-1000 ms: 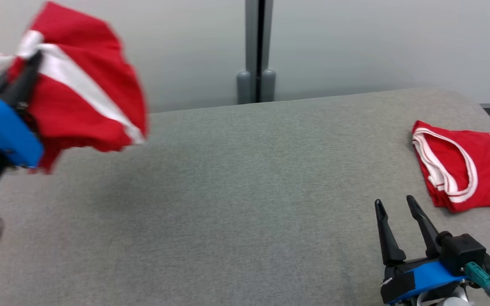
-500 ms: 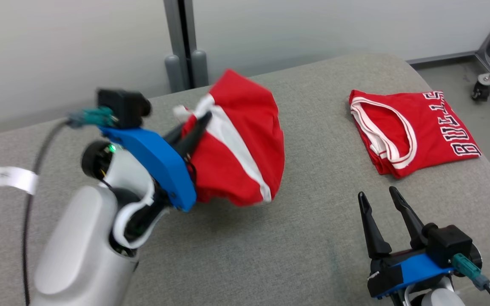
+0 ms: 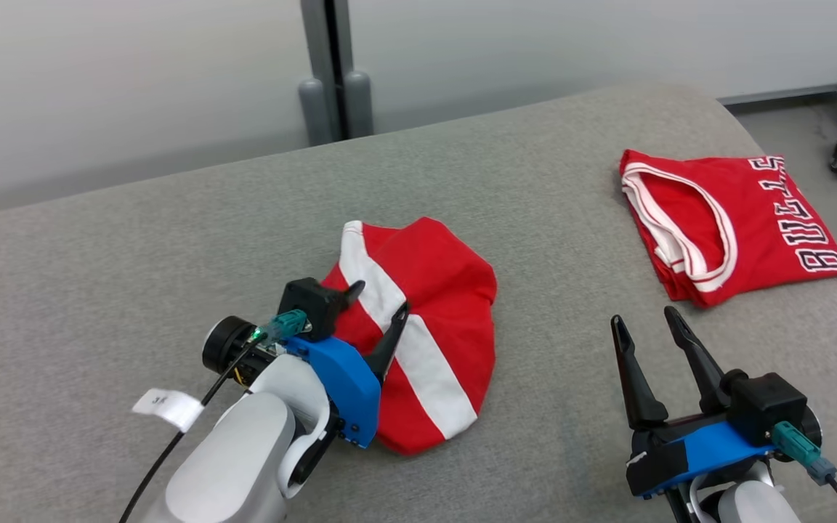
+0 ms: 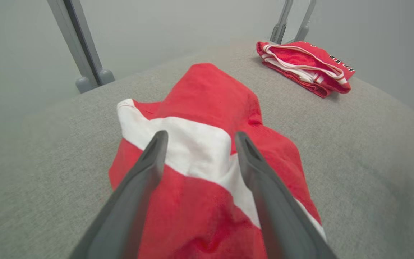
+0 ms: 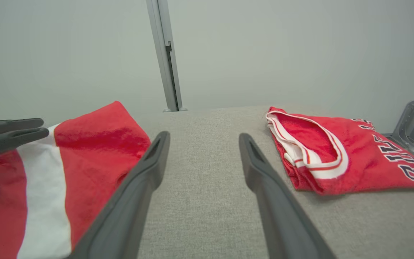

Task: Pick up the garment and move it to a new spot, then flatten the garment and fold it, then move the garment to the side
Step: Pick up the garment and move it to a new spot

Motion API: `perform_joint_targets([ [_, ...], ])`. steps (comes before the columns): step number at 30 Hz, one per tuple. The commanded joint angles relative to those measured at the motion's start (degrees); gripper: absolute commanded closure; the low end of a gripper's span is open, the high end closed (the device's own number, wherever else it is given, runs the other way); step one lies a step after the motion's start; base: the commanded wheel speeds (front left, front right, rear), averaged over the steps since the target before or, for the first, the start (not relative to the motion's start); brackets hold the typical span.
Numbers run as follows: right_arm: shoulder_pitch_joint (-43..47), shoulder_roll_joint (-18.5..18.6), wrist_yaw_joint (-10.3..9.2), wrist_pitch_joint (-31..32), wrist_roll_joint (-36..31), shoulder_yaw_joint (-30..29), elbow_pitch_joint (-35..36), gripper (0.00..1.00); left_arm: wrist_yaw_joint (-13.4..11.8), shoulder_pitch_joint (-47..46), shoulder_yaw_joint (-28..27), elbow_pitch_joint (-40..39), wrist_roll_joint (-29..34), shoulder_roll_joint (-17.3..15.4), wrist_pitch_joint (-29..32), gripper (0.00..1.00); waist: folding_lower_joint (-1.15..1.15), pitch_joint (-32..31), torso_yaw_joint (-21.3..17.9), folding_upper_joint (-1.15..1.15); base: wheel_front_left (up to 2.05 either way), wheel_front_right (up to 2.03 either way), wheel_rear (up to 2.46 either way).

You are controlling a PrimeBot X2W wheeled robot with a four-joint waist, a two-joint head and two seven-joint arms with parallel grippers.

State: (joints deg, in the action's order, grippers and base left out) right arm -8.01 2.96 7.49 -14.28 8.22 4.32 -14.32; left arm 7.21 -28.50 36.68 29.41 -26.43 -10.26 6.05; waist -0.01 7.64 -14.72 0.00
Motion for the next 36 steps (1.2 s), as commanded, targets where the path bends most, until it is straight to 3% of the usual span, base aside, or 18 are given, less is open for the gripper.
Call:
perform_joint_targets([
  [1, -0.37, -0.07, 0.00, -0.26, -0.24, -0.20, -0.13, 0.00, 0.39, -0.95, -0.06, 0.18, -0.44, -0.03, -2.09, 0.00, 0.01, -0.31, 0.77, 0.00, 0.00, 0.00, 0.00],
  [8, 1.43, 0.47, 0.00, 0.36, -0.86, -1.93, 0.50, 0.00, 0.35, 2.62, -3.90, -1.38, -4.32, -0.53, -13.97, 0.00, 0.01, -3.00, 5.28, 0.00, 0.00, 0.00, 0.00],
  [14, 2.94, 0.79, 0.00, 1.54, -1.23, -2.85, 1.61, 0.00, -2.27, 8.14, -8.60, -4.10, -5.88, -3.20, -19.75, 0.00, 0.01, -5.04, 8.43, 0.00, 0.00, 0.00, 0.00],
  [25, 5.43, 0.76, 0.00, 2.76, -0.76, -3.55, 3.23, 0.00, -7.92, 20.50, -20.87, -11.77, -5.34, -5.92, -21.24, 0.00, 0.01, -7.64, 11.19, 0.00, 0.00, 0.00, 0.00],
  [36, 7.03, 0.46, 0.00, 3.62, -0.64, -5.37, 2.06, 0.00, -7.67, 27.58, -26.22, -15.44, -1.18, -4.46, -21.27, 0.00, 0.01, -8.78, 12.11, 0.00, 0.00, 0.00, 0.00],
])
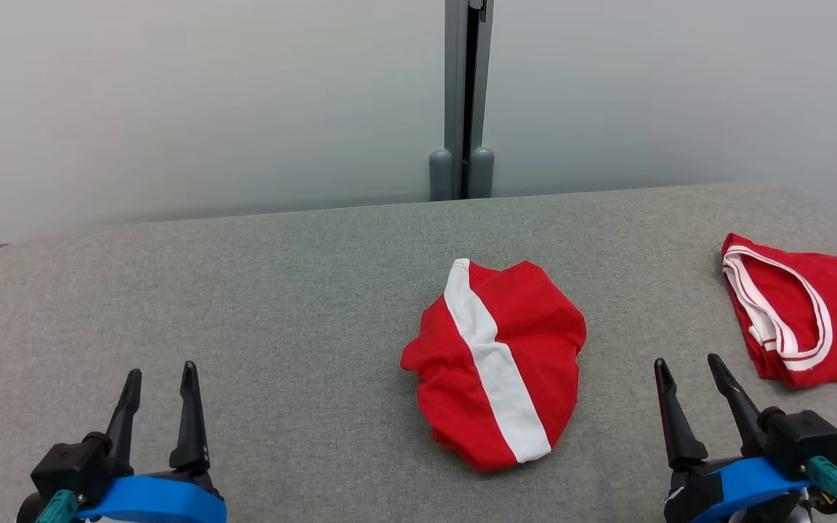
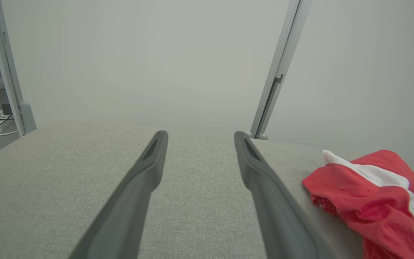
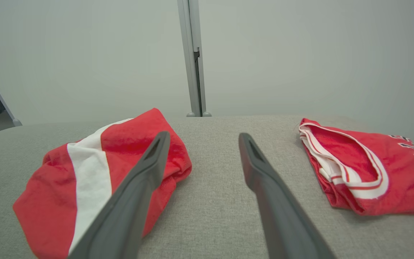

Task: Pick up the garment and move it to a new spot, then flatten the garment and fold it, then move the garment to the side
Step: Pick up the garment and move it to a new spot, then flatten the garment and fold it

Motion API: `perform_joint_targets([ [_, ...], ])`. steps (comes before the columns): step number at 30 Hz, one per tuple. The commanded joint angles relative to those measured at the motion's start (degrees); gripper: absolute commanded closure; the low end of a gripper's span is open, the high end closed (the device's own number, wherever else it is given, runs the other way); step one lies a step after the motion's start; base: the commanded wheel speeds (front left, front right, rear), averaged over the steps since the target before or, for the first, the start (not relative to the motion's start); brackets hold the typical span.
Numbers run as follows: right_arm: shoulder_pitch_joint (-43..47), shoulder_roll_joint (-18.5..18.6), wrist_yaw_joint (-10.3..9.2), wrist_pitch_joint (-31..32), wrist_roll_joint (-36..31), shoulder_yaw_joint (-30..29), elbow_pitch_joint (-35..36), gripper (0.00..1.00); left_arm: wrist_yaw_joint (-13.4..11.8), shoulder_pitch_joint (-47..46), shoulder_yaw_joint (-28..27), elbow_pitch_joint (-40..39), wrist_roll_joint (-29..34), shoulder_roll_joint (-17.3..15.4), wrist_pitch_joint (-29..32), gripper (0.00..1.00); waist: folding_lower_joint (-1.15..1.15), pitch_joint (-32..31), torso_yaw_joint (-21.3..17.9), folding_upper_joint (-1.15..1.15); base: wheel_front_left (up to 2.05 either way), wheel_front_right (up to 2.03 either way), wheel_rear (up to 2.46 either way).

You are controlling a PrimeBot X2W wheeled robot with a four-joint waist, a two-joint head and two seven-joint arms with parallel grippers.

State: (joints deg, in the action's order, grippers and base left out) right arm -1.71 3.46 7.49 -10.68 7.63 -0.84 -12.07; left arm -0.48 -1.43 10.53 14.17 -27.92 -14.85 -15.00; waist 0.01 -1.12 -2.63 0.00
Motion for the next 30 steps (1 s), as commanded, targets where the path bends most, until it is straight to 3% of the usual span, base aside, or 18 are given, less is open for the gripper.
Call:
perform_joint_targets([
  [1, 0.73, -0.05, 0.00, 0.08, -0.12, -0.33, -0.28, 0.00, 0.09, 0.72, -0.24, -0.38, 0.48, 0.20, -0.23, 0.00, -0.01, -0.06, 0.07, 0.00, 0.00, 0.00, 0.00],
  [23, -1.94, -0.46, 0.00, 0.85, 0.50, 1.67, -1.20, 0.00, 2.23, 0.31, -1.92, 0.43, 2.77, 1.86, -0.23, 0.00, -0.01, 0.90, 1.33, 0.00, 0.00, 0.00, 0.00],
  [30, -9.95, -0.58, 0.00, 10.89, 5.51, 4.72, -2.53, 0.00, 2.94, -1.21, -2.46, 0.73, 2.88, 1.61, -0.23, 0.00, -0.01, 2.71, 1.47, 0.00, 0.00, 0.00, 0.00],
])
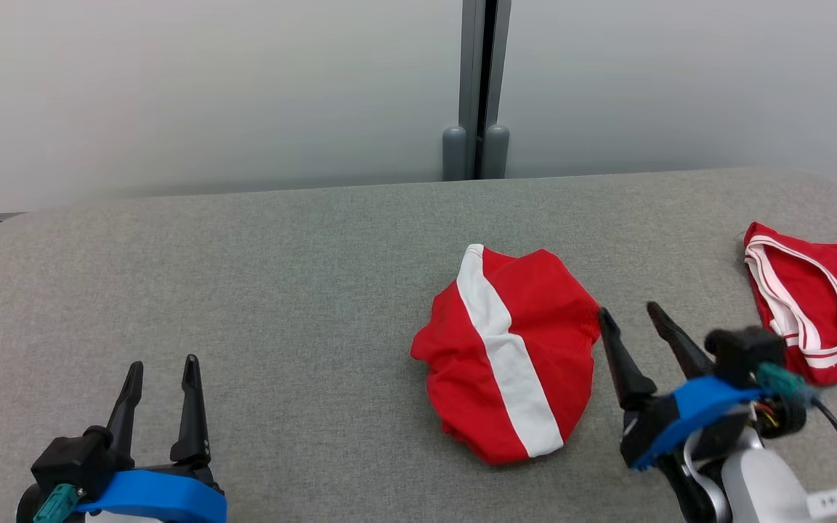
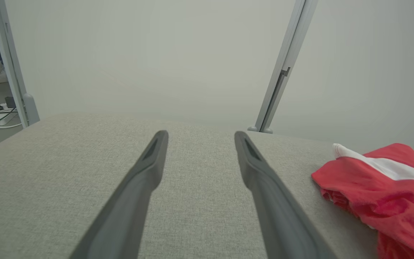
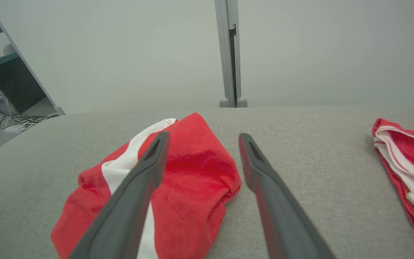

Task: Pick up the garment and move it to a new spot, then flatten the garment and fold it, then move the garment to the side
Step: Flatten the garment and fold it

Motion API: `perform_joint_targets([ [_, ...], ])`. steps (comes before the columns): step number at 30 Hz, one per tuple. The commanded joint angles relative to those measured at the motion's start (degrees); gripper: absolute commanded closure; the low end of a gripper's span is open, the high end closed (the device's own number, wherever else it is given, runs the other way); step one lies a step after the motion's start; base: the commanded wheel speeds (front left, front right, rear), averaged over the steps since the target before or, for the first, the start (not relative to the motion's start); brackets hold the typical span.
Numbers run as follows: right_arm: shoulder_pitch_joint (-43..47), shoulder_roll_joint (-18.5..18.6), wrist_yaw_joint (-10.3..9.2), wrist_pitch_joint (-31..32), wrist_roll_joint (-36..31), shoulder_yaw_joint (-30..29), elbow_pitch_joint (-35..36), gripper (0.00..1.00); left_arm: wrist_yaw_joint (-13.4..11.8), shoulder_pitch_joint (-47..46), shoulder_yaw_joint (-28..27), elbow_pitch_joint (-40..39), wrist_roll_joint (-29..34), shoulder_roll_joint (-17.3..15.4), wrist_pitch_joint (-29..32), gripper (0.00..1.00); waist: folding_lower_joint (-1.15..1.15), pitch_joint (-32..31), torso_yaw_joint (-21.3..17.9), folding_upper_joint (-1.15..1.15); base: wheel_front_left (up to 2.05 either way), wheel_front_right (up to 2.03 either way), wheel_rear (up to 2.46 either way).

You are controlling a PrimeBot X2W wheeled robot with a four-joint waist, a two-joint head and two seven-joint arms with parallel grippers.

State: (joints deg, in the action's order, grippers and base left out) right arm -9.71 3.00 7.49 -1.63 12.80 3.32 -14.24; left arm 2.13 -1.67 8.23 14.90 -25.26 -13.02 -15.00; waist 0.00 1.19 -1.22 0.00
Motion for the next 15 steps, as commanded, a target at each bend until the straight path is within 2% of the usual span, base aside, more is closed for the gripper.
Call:
perform_joint_targets([
  [1, -3.60, -0.11, 0.00, 4.32, 0.75, 1.20, -0.89, 0.00, 0.39, -1.21, -0.12, 0.04, 0.36, -0.20, -0.24, 0.00, 0.00, 0.66, 0.13, 0.00, 0.00, 0.00, 0.00],
  [6, -13.42, -0.07, 0.00, 17.19, 4.53, 2.31, -5.86, 0.00, 0.85, -3.07, 0.76, 0.10, 0.86, 0.11, -0.24, 0.00, 0.00, 2.77, 1.18, 0.00, 0.00, 0.00, 0.00],
  [8, -15.47, -0.09, 0.01, 19.22, 5.75, 2.31, -7.16, 0.00, 0.99, -3.65, 1.06, 0.11, 1.03, 0.21, -0.23, 0.00, 0.00, 3.28, 1.58, 0.00, 0.00, 0.00, 0.00],
  [15, -27.78, -0.10, 0.00, 27.25, 3.56, -1.14, -19.23, 0.00, 2.00, -7.27, 2.73, 0.60, 1.81, 1.23, -0.23, 0.00, 0.00, 6.25, 4.33, 0.00, 0.00, 0.00, 0.00],
])
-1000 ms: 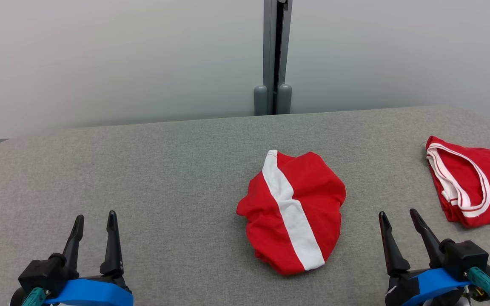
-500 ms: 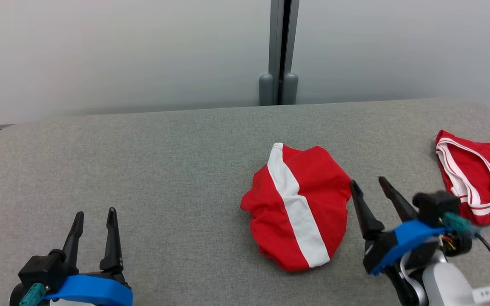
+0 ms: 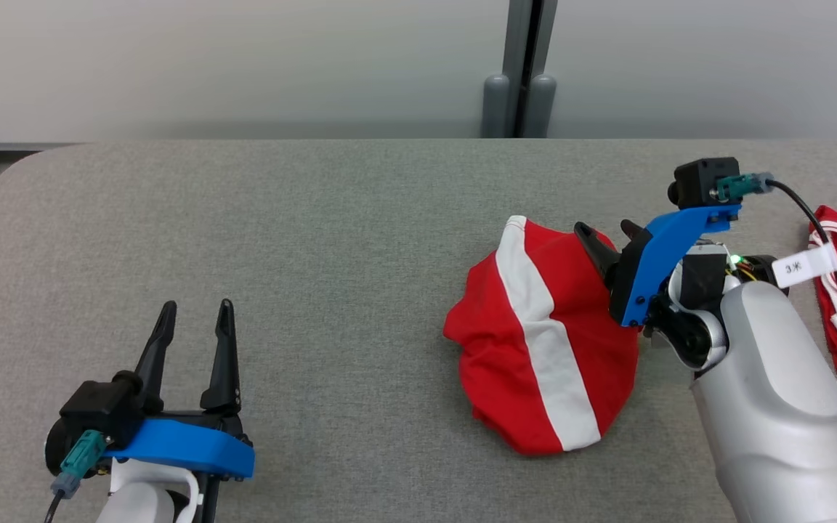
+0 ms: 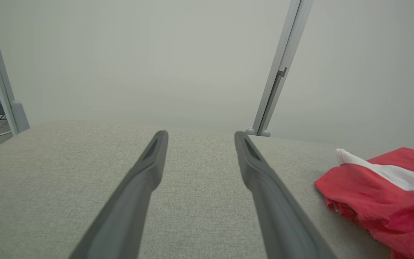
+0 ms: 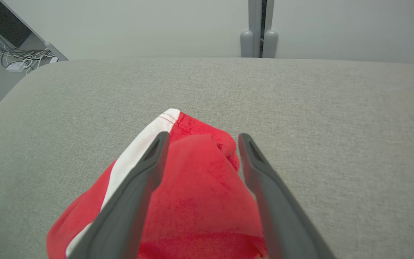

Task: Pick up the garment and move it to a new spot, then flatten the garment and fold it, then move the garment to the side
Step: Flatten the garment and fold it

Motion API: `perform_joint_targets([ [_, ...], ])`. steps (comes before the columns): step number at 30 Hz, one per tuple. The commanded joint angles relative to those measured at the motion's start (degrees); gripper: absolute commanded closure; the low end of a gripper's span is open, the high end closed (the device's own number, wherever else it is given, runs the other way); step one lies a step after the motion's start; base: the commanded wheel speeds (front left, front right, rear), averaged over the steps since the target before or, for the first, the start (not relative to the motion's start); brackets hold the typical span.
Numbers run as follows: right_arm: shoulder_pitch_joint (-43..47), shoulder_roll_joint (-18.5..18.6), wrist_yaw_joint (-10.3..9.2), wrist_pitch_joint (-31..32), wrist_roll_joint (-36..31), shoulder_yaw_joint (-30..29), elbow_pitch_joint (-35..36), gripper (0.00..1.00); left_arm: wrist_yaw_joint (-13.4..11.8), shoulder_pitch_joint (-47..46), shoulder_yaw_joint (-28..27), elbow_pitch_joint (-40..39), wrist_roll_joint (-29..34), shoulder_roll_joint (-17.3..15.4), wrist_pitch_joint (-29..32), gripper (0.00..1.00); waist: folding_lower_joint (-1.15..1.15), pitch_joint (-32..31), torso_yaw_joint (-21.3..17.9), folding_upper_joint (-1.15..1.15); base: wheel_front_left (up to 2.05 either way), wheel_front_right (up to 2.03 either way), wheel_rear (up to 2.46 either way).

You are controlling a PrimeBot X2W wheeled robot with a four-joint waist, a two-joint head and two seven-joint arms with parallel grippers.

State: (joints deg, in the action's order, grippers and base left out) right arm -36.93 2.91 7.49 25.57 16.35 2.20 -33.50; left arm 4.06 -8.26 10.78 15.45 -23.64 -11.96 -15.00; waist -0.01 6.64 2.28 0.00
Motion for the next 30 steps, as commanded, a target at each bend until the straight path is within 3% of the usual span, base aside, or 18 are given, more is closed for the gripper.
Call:
perform_joint_targets([
  [1, -1.86, -0.01, 0.00, 0.93, -0.54, -0.28, -1.84, 0.00, 0.28, -1.05, 0.32, 0.17, 0.34, 0.28, -0.23, 0.00, 0.01, 1.12, 1.25, 0.00, 0.00, 0.00, 0.00],
  [9, -7.13, 0.30, 0.00, 5.15, -5.83, -2.29, -13.85, 0.00, 1.19, -3.21, 1.47, 1.42, 1.01, 1.14, -0.24, 0.00, 0.01, 2.33, 3.96, 0.00, 0.00, 0.00, 0.00],
  [13, -6.17, 0.15, 0.00, 7.52, -3.32, -0.96, -17.91, 0.00, 1.50, -3.43, 1.57, 2.06, 1.05, 1.55, -0.24, 0.00, 0.01, 1.82, 4.38, 0.00, 0.00, 0.00, 0.00],
  [14, -5.78, 0.08, 0.00, 8.16, -2.80, 0.24, -18.43, 0.27, 1.56, -3.32, 1.51, 2.19, 1.02, 1.60, -0.24, 0.00, 0.01, 1.65, 4.40, 0.00, 0.00, 0.00, 0.00],
  [15, -5.41, 0.07, 0.00, 8.71, -1.53, 1.19, -18.74, 0.76, 1.62, -3.18, 1.40, 2.34, 1.02, 1.63, -0.24, 0.00, 0.01, 1.46, 4.36, 0.00, 0.00, 0.00, 0.00],
  [16, -5.04, 0.05, 0.00, 9.26, -0.12, 2.40, -18.65, 1.00, 1.60, -2.98, 1.28, 2.43, 1.03, 1.68, -0.24, 0.00, 0.01, 1.19, 4.30, 0.00, 0.00, 0.00, 0.00],
  [24, -3.21, 0.03, 0.00, 6.88, 12.03, 10.15, -10.04, 1.00, 1.79, -0.99, 0.04, 2.70, 0.65, 1.87, -0.24, 0.00, 0.01, -1.54, 3.26, 0.00, 0.00, 0.00, 0.00],
  [30, -4.63, 0.02, 0.01, 0.79, 23.52, 14.97, -0.70, 1.00, 1.95, -0.16, -0.14, 2.42, 0.63, 2.29, -0.24, 0.00, 0.01, -2.67, 2.90, 0.00, 0.00, 0.00, 0.00],
])
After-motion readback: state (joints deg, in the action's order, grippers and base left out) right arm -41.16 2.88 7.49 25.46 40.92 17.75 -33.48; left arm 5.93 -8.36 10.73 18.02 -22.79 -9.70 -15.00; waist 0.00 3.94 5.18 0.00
